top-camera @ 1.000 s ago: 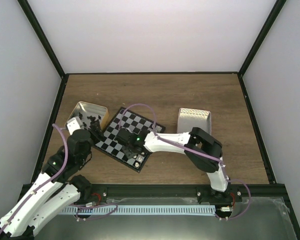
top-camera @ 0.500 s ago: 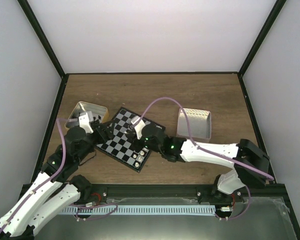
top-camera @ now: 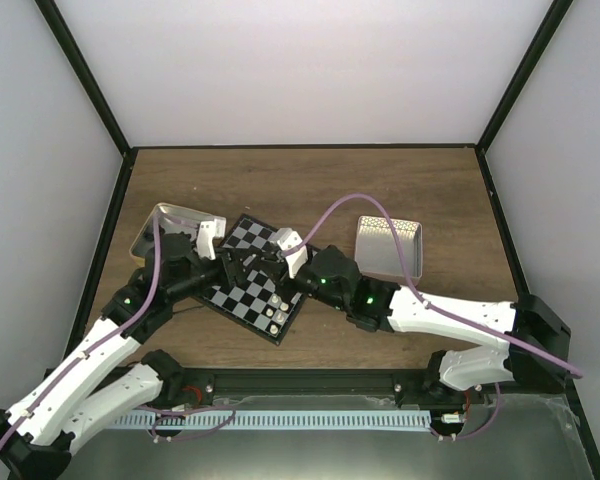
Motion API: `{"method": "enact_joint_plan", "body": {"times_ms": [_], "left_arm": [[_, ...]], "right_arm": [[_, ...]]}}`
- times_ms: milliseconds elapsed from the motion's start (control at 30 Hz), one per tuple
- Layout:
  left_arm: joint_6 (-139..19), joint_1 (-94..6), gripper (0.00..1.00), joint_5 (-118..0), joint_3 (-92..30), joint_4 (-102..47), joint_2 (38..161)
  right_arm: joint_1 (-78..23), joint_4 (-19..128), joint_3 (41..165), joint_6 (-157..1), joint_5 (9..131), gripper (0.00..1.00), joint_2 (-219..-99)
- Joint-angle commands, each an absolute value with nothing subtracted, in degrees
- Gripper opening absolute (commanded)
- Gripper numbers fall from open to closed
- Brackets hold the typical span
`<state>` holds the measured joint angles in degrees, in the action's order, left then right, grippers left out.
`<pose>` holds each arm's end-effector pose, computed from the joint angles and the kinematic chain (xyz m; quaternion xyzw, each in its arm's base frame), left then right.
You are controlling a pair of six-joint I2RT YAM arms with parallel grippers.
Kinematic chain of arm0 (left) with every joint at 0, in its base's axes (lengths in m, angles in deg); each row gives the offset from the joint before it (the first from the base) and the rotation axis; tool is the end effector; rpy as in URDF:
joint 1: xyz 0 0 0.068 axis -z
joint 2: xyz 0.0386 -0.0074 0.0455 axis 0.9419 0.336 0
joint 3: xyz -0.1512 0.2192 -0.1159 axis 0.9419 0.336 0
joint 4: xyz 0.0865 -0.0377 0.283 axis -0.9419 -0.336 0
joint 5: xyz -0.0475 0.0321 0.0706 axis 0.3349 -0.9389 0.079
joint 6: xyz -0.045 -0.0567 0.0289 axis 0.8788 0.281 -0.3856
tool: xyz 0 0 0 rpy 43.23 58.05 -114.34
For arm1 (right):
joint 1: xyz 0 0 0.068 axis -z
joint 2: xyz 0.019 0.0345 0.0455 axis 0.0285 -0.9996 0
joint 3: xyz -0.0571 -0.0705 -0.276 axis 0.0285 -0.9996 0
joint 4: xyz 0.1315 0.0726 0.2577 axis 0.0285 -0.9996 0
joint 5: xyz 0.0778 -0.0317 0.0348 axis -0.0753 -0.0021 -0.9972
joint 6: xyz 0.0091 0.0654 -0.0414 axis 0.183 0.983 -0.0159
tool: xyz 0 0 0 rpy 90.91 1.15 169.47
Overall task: Set up the chess pieces on the board
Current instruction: Place the chess piece on the chessboard.
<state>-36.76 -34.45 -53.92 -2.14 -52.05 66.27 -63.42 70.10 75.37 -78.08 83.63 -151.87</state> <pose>0.1709 -0.1428 0.3165 0.0716 0.8212 -0.4019 0.3987 0.1586 0.3250 0.2890 -0.3474 0.6869 0.3409 0.5397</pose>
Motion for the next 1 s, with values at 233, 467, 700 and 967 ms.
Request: {"method": "enact_joint_plan", "body": {"times_ms": [233, 467, 700, 967], "left_arm": [[-33.02, -34.71, 0.27, -48.02, 0.15, -47.18, 65.48], [-33.64, -34.74, 0.20, -49.05, 0.54, -46.77, 66.43], [-34.34, -34.77, 0.04, -49.50, 0.58, -47.18, 67.06], [-38.28, -34.76, 0.04, -63.62, -2.45, -58.08, 67.81]], "right_arm": [[-63.33, 72.67, 75.04, -78.70, 85.67, 0.09, -152.17], [-63.32, 72.36, 74.90, -78.58, 84.65, 0.09, -152.00], [-63.29, 70.22, 75.55, -76.52, 85.87, 0.30, -152.36], [-63.27, 66.16, 74.85, -71.04, 91.78, 0.71, -153.03]]}}
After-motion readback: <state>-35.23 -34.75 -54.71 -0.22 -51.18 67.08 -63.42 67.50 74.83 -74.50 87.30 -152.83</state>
